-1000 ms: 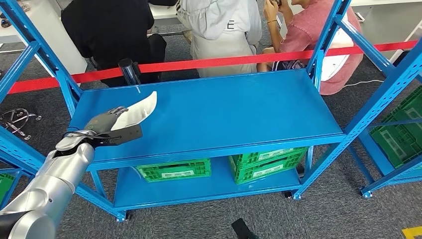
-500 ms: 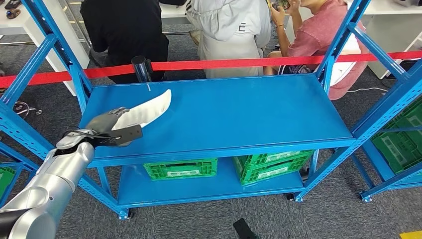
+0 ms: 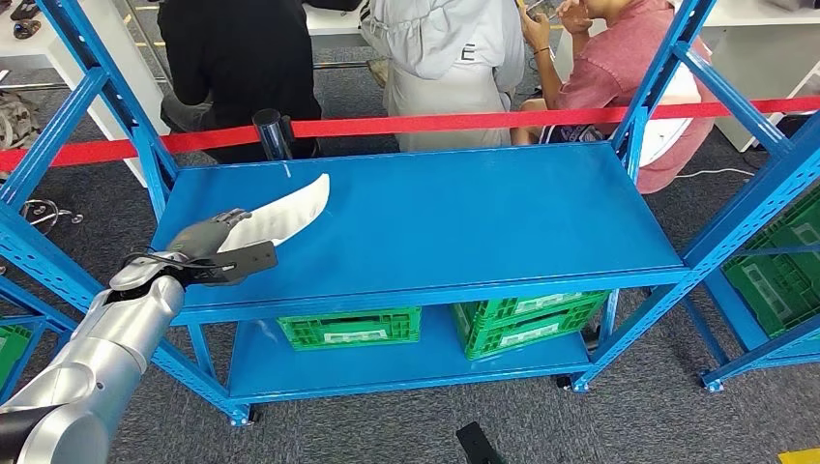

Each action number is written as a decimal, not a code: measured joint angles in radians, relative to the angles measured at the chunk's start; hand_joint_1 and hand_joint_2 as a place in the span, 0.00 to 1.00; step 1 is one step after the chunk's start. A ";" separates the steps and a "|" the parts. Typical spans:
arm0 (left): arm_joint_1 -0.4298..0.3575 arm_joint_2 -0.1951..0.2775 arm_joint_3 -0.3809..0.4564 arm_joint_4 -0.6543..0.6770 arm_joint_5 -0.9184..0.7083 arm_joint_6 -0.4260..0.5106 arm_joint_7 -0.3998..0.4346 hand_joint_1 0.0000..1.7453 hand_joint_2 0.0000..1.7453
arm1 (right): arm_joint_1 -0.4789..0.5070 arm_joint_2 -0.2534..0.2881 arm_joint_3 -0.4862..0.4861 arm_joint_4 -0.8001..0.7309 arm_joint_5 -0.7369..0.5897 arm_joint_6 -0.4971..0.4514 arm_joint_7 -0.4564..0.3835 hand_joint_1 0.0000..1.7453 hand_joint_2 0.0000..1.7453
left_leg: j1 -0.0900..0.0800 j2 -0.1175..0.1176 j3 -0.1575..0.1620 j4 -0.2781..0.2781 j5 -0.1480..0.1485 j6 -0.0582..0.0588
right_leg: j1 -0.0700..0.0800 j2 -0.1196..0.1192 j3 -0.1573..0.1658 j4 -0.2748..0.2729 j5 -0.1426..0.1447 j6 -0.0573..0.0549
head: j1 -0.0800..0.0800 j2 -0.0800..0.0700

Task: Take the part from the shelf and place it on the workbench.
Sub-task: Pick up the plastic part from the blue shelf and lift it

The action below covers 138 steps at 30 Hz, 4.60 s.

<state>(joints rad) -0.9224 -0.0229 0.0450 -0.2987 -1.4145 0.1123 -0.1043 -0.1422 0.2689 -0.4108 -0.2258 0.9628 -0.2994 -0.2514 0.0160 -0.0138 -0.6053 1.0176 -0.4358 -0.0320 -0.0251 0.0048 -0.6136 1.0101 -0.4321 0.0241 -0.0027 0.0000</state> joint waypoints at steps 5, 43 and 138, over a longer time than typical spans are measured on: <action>0.000 0.000 0.000 0.000 0.009 -0.008 -0.008 1.00 1.00 | 0.000 0.000 -0.004 0.000 -0.003 -0.001 -0.001 0.00 0.00 | 0.000 0.000 0.000 -0.001 0.000 0.000 | 0.000 0.000 0.000 0.000 0.000 0.000 | 0.000 0.000; 0.001 0.024 0.008 -0.001 0.081 0.011 -0.048 1.00 1.00 | -0.004 -0.001 -0.014 0.000 -0.009 0.002 0.001 0.00 0.00 | 0.000 0.001 0.002 -0.002 0.001 -0.001 | 0.000 0.000 0.000 0.001 0.000 0.000 | 0.000 0.000; 0.732 -0.218 -0.602 -0.818 1.347 -0.076 -0.445 1.00 1.00 | 0.017 -0.018 -0.038 0.000 -0.101 -0.062 -0.060 0.00 0.00 | -0.002 0.001 0.000 -0.002 -0.005 0.003 | -0.002 0.000 -0.001 0.000 -0.006 0.004 | 0.000 0.000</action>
<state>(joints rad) -0.1899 -0.2408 -0.5566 -1.1165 -0.0675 0.0362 -0.5492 -0.1254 0.2514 -0.4485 -0.2258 0.8618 -0.3611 -0.3112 0.0137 -0.0129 -0.6053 1.0152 -0.4404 -0.0294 -0.0274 0.0045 -0.6146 1.0103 -0.4379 0.0280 -0.0025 0.0000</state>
